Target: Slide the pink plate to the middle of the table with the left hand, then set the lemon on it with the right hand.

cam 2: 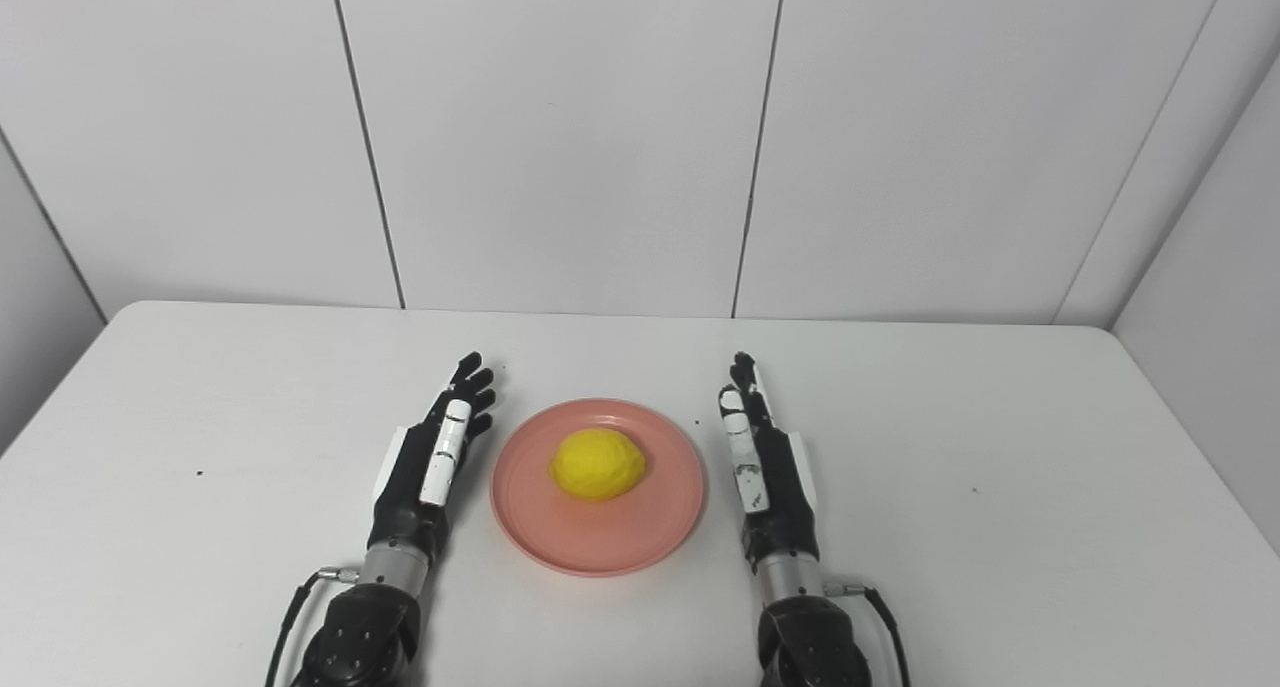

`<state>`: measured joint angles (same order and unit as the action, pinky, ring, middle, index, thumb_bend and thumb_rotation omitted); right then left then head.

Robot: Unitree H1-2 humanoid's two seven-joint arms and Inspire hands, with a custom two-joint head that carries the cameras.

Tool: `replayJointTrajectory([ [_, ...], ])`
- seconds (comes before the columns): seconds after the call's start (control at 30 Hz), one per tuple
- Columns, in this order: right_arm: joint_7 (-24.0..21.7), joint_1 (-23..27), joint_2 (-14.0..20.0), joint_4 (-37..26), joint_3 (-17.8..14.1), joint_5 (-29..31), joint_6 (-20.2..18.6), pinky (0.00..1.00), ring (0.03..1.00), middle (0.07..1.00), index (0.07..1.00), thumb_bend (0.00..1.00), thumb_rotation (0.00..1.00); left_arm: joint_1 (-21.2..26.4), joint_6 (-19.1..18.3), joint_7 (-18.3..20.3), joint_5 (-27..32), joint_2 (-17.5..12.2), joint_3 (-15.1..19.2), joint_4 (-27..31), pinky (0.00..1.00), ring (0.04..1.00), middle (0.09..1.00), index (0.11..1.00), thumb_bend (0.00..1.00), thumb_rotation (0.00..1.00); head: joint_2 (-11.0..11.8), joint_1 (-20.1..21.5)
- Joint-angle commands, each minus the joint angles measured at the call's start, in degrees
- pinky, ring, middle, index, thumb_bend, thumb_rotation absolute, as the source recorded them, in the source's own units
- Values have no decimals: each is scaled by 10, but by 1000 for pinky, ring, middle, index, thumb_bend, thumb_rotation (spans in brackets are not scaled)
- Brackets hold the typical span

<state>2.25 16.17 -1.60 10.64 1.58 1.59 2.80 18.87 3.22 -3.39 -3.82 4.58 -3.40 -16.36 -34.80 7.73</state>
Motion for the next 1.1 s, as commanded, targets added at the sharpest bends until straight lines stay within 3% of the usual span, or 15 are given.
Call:
replayJointTrajectory([
  [0.0, -8, 9, 2, -32, 3, -4, -10, 1000, 989, 992, 987, 683, 1000, 3, -5, -11, -9, 2, 2, 2, 924, 937, 945, 931, 537, 1000, 1, -1],
  [0.5, 8, 1, -12, -72, -18, -1, -63, 997, 981, 984, 967, 658, 1000, 5, 5, -4, -1, 2, 6, -3, 958, 957, 958, 951, 532, 1000, -3, 1],
  [0.63, 8, 3, -13, -69, -20, 2, -63, 993, 973, 983, 965, 658, 1000, 5, -6, -7, -6, 1, 4, 0, 933, 934, 946, 937, 537, 1000, -3, 1],
  [1.07, 9, 10, -15, -44, -16, -7, -42, 950, 950, 959, 941, 672, 1000, 3, 3, 41, 37, -7, 5, 1, 912, 921, 940, 934, 502, 1000, -3, 2],
])
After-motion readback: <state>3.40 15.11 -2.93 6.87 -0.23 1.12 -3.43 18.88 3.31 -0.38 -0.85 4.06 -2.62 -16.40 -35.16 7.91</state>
